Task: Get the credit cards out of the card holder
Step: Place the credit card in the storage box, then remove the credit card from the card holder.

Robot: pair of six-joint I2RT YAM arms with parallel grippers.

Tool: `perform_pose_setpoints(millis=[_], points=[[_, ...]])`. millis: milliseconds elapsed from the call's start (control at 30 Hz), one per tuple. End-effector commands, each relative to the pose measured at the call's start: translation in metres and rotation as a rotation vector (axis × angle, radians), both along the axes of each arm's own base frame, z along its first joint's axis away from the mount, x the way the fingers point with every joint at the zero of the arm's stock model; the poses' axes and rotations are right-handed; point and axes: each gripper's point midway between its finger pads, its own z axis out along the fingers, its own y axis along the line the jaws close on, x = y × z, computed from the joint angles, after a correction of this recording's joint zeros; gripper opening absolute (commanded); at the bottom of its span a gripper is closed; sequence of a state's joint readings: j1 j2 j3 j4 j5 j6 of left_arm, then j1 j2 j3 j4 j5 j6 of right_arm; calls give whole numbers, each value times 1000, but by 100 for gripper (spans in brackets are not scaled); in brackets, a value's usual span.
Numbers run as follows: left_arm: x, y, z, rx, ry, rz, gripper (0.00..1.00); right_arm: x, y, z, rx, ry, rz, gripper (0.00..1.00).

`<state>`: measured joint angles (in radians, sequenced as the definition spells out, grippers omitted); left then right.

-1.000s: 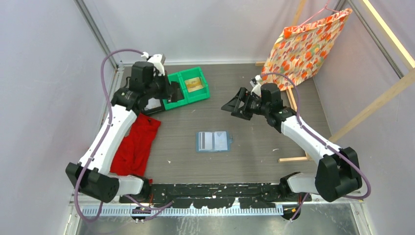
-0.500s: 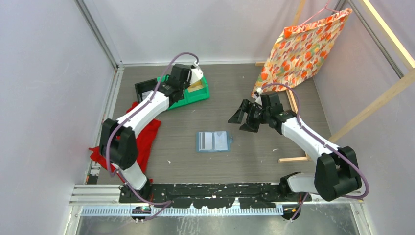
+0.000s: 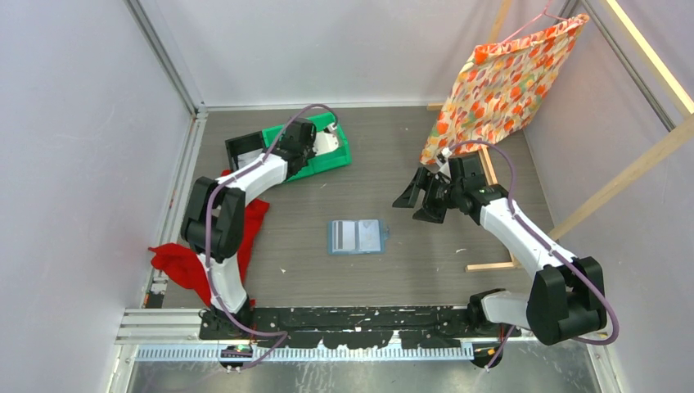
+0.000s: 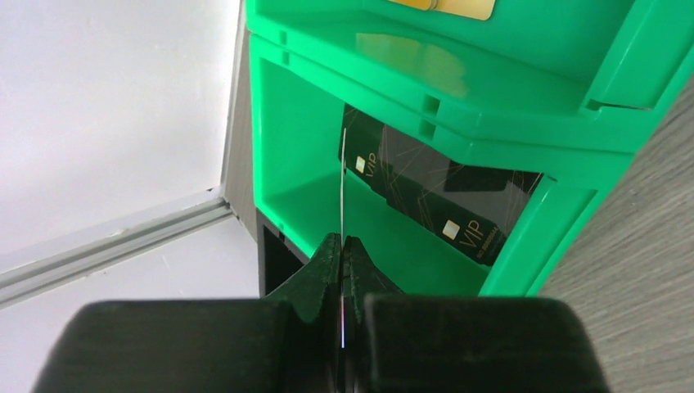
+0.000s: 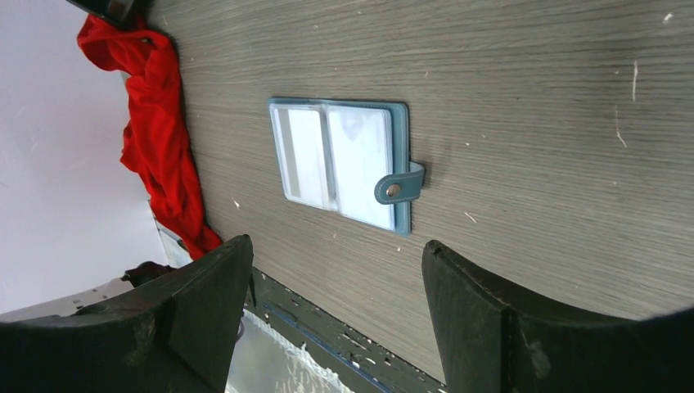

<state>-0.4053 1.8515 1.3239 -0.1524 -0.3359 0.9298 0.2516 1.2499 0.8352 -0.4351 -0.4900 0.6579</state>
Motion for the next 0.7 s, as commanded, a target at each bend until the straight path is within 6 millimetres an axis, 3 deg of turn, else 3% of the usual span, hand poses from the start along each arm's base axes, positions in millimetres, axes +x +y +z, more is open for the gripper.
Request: perform_pose_setpoints(millis=[0,167,333,433,567,667], points=[[25,-7,5,-37,-47,-42,0,0,-3,11,3,-37,13,80],[29,-1,-23,-5,-5,-40,0,1,-5,11,-1,-33,10,80],[23,0,-35,-9,36,-27,2,3,-6,9,-2,-31,9,80],[20,2,-33,-5,45,-25,13,3,-4,9,7,-30,18,80],[19,1,-26,-20,45,-16,35,4,-4,10,10,-37,16,80],[17,2,-19,-21,47,-7,37,3,-3,10,14,-31,20,80]])
